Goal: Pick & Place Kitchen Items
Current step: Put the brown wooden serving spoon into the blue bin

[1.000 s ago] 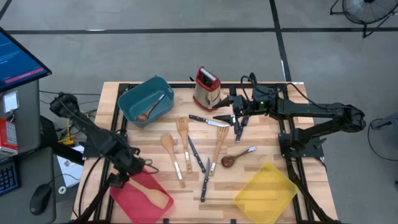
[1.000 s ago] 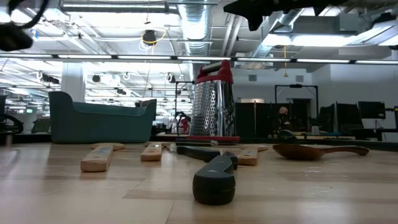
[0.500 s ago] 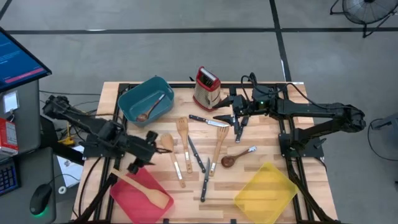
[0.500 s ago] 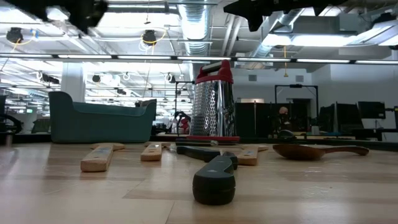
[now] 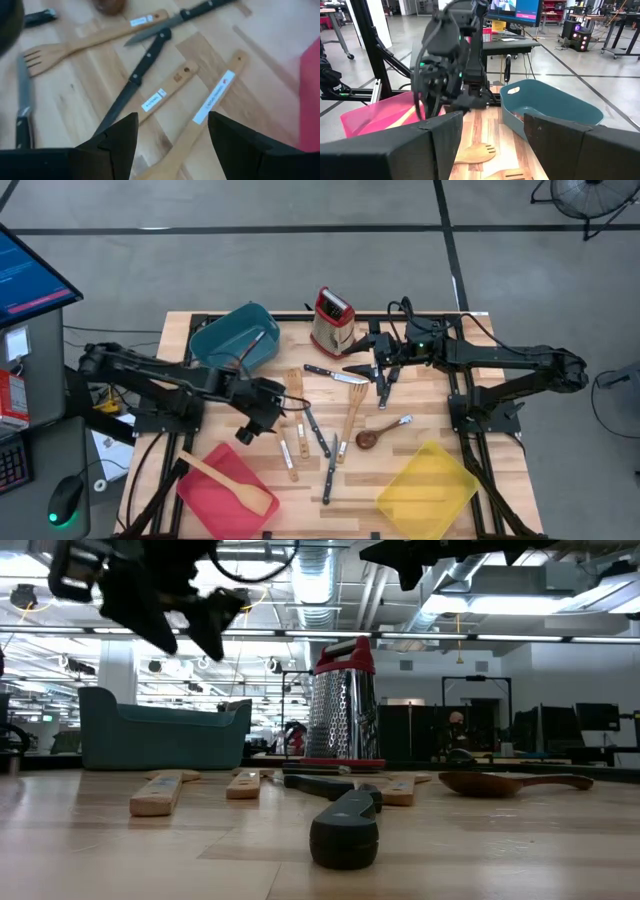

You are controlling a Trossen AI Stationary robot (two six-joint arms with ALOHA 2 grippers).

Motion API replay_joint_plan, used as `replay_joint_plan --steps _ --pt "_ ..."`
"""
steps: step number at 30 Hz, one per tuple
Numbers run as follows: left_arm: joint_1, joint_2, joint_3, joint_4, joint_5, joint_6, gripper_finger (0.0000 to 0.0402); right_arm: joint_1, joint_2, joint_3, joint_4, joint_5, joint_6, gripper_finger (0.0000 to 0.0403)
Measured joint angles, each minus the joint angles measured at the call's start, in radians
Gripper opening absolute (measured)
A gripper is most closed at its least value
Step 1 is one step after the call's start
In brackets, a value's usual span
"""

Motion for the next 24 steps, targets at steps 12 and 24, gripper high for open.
replay_joint_plan --steps 12,24 --pt "0.006 0.184 0.0 0.027 0.128 0.129 0.0223 0.0 0.0 0.0 -0.005 0.0 0.0 0.0221" --pt "0.006 0.329 0.0 0.076 0.179 0.26 0.0223 0.0 0.0 0.0 -0.014 0.0 0.0 0.0221"
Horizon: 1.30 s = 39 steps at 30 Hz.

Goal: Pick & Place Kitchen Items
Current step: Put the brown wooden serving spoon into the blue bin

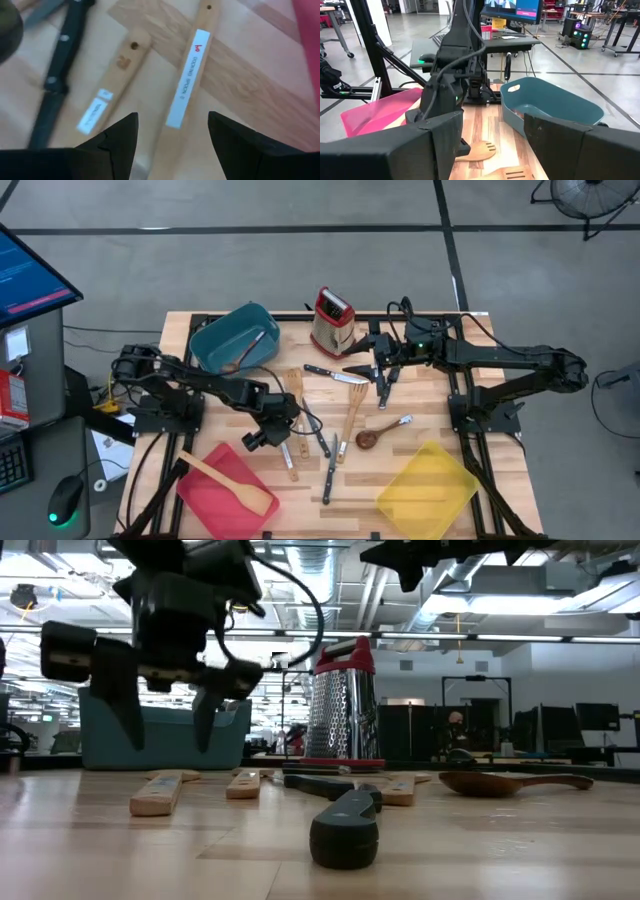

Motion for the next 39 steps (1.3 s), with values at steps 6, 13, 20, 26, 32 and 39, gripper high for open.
replay_joint_plan --steps 6,13,20,26,32,39 --pt "0.0 0.068 0.0 0.006 0.009 0.044 0.0223 0.0 0.0 0.0 -0.008 0.0 0.0 0.0221" --pt "0.0 0.117 0.002 0.034 -0.002 0.053 0.0219 0.0 0.0 0.0 -0.018 0.0 0.0 0.0221" --pt "-0.001 0.12 0.003 0.042 -0.035 0.102 0.0142 0.0 0.0 0.0 -0.021 0.0 0.0 0.0221" --pt "-0.001 0.12 0.003 0.048 -0.043 0.11 0.0076 0.0 0.0 0.0 -0.021 0.0 0.0 0.0221" --pt "-0.001 0.113 0.001 0.049 -0.051 0.106 0.0059 0.0 0.0 0.0 -0.021 0.0 0.0 0.0221" --pt "-0.001 0.032 -0.004 0.047 -0.105 0.081 0.006 0.0 0.0 0.0 -0.021 0.0 0.0 0.0221"
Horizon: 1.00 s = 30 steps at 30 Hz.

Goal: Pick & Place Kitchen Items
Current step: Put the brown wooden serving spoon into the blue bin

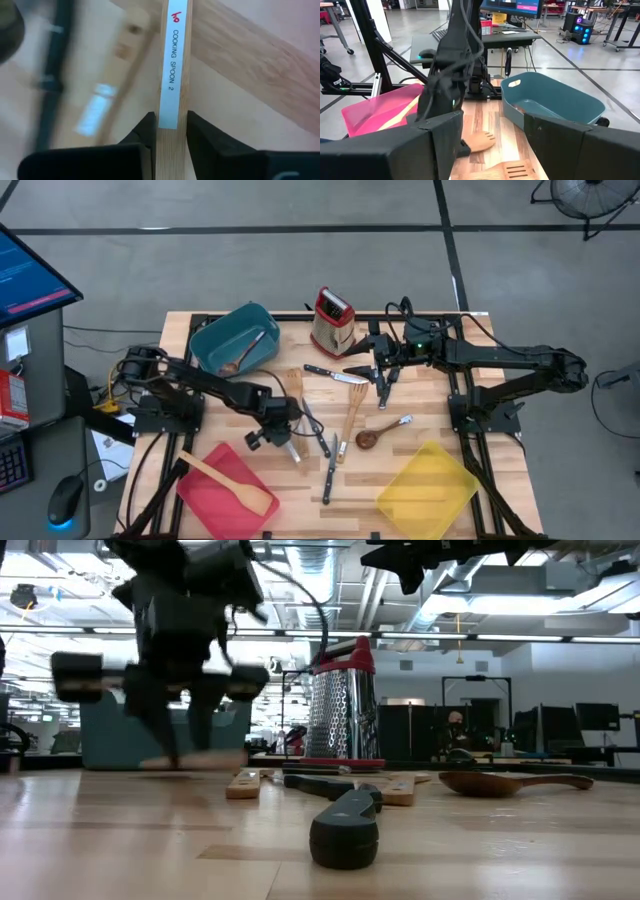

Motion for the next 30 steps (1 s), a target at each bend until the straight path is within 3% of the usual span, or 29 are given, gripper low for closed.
replay_joint_plan --steps 9,16,23,30 --pt "0.002 -0.201 0.001 0.012 -0.086 -0.146 0.0061 0.0 0.0 0.0 0.001 0.0 0.0 0.0221" --pt "0.034 -0.441 0.001 0.029 -0.146 -0.295 0.0062 -0.001 0.0 0.0 0.02 0.0 -0.008 0.0221" --pt "0.112 -0.642 0.002 0.172 -0.147 -0.428 0.0062 -0.001 0.0 0.0 0.042 0.001 -0.011 0.0221" --pt "0.153 -0.75 0.003 0.345 -0.145 -0.468 0.0062 0.0 0.0 0.0 0.096 0.001 -0.011 0.0221"
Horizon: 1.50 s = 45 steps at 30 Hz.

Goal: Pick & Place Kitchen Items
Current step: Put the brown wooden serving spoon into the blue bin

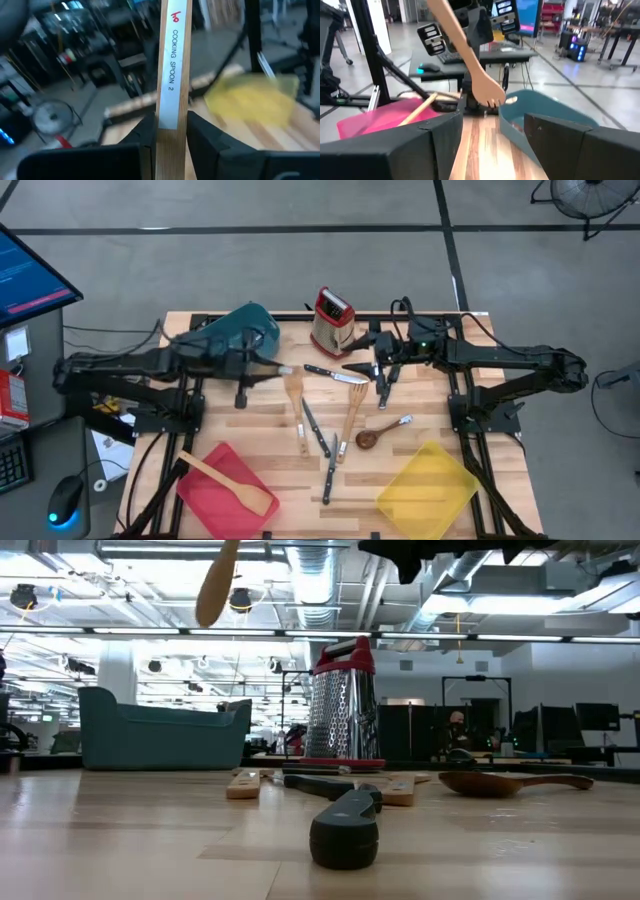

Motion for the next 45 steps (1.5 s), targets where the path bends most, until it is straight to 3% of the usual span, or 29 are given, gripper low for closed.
replay_joint_plan --steps 4,16,32,42,45 --pt "0.0 -0.021 0.001 0.075 0.008 -0.035 0.0062 0.0 0.0 0.0 0.031 0.0 0.0 0.0221" --pt "0.0 -0.024 0.0 0.368 0.192 -0.122 0.0063 0.0 0.0 0.0 0.041 0.0 0.0 0.0221" --pt "0.033 -0.02 0.0 0.362 0.161 -0.107 0.0063 0.0 0.0 0.0 0.065 0.004 0.004 0.0221" --pt "0.118 0.051 0.001 0.361 0.156 -0.107 0.0063 0.028 0.0 0.0 0.222 0.106 -0.037 0.0221" --pt "0.137 0.094 0.001 0.358 0.107 -0.105 0.0063 0.028 0.0 0.0 0.219 0.111 -0.042 0.0221"
